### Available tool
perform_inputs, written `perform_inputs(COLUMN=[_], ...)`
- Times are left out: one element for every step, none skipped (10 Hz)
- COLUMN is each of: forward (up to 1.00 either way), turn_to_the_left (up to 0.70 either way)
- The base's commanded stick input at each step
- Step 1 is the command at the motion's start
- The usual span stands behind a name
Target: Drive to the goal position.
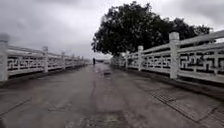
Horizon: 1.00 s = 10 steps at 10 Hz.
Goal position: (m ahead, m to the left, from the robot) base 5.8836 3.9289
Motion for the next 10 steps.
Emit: perform_inputs(forward=[0.03,0.03,0.03,0.03,0.03,0.03,0.03,0.03,0.03,0.03], turn_to_the_left=[0.01,0.01,0.01,0.01,0.01,0.01,0.01,0.01,0.01,0.01])
